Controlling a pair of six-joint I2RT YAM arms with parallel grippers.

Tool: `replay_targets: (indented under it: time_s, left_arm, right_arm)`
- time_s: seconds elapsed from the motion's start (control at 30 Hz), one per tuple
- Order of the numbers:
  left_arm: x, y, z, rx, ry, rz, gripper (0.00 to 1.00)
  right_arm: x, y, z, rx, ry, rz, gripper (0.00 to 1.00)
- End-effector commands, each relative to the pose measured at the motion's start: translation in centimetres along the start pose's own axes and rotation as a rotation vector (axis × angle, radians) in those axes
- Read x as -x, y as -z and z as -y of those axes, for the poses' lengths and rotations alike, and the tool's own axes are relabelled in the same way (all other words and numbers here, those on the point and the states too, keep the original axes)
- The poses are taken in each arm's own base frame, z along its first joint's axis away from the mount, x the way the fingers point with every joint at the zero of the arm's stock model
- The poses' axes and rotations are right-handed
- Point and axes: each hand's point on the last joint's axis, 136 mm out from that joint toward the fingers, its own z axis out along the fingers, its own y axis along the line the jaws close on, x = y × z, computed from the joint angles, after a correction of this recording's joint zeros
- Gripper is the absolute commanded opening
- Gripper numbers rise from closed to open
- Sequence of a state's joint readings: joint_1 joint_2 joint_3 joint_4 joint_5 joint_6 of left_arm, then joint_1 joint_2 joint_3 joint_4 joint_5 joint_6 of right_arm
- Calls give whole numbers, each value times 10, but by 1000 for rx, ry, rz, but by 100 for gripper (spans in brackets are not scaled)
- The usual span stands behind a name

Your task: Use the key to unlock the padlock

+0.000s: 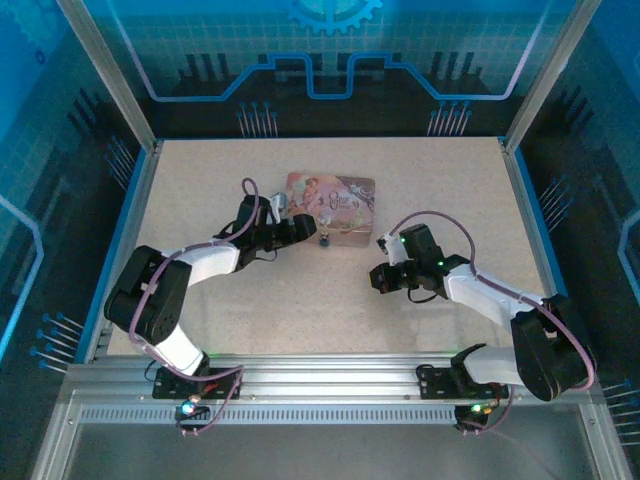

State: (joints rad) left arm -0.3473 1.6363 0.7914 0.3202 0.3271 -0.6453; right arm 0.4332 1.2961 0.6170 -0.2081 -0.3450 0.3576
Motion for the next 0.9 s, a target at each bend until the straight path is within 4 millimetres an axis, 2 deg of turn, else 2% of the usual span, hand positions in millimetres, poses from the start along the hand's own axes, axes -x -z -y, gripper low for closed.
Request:
replay_targets:
  time_s: [0.0,0.27,0.53,0.6,0.63,0.87]
  left_arm:
    - [17,6,12,-20,-69,49,84]
    - [11,43,21,-15,-136,96,86]
    - [-5,85,21,-4,-162,151,87]
    - [-11,90,21,-14,-148,156,87]
    - [-13,92,21,-20,-142,158,87]
    - [-38,86,17,-44,-133,119,86]
  right_arm:
    - [11,6,-12,28,47,29,2]
    - [27,12,-26,85,71,36,2]
    - [69,20,-42,123,107,89,2]
    - [75,16,-42,121,102,82,2]
    - [92,19,-47,125,114,105,2]
    - [139,9,-54,149,105,130,1]
